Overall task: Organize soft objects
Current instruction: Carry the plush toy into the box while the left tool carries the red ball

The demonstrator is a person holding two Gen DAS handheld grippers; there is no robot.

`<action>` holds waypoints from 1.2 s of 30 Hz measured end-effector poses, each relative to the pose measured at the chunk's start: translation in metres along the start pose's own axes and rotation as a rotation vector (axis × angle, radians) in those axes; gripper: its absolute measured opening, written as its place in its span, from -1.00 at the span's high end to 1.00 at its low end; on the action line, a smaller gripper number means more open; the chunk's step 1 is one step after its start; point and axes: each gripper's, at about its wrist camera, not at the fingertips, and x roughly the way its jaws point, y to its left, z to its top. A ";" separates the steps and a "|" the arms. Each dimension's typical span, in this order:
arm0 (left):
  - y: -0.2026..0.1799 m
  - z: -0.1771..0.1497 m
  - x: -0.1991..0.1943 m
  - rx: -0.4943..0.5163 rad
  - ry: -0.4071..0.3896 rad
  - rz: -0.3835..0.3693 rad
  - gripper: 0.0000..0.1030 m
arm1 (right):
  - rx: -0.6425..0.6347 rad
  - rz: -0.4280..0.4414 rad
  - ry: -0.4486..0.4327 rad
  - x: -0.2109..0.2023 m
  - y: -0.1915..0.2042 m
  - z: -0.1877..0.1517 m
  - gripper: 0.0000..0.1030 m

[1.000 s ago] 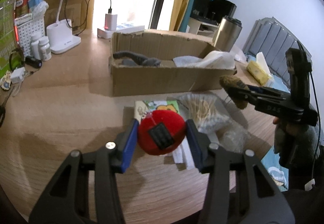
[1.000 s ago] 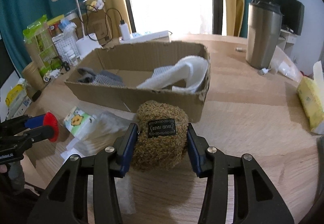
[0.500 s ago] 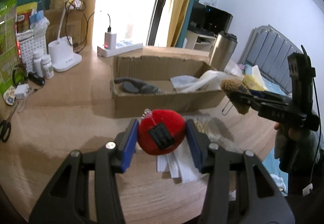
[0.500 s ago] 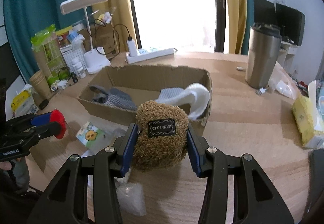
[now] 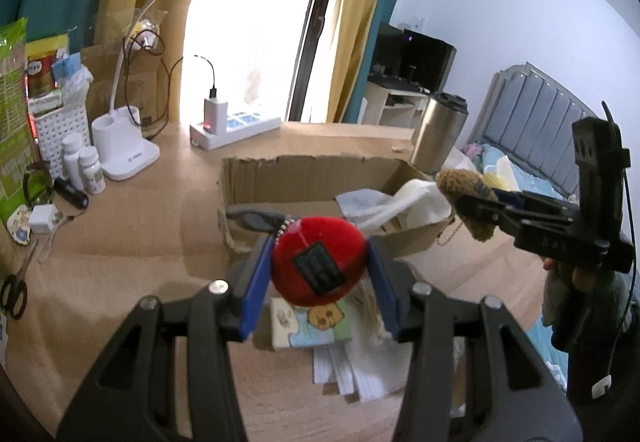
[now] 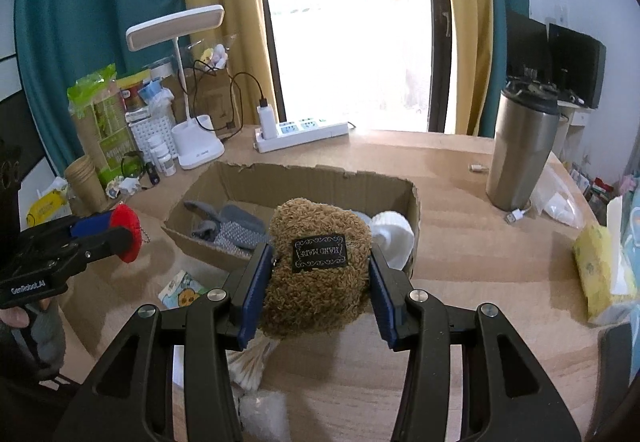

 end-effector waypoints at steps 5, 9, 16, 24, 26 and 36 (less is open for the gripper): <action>0.005 0.009 0.006 -0.002 -0.009 0.004 0.06 | -0.002 -0.006 -0.010 0.003 -0.003 0.007 0.04; 0.008 0.011 0.009 -0.003 -0.010 0.004 0.06 | 0.001 -0.011 -0.012 0.007 -0.006 0.012 0.04; 0.013 0.019 0.017 -0.007 -0.012 0.004 0.06 | 0.006 -0.015 -0.010 0.016 -0.011 0.019 0.04; 0.020 0.027 0.038 -0.013 0.004 0.008 0.05 | 0.023 0.001 -0.006 0.028 -0.019 0.025 0.04; 0.018 0.027 0.042 -0.011 0.008 0.011 0.06 | 0.025 0.004 -0.001 0.033 -0.020 0.025 0.04; 0.023 0.033 0.070 -0.014 0.037 0.032 0.05 | 0.024 0.019 0.040 0.064 -0.030 0.028 0.03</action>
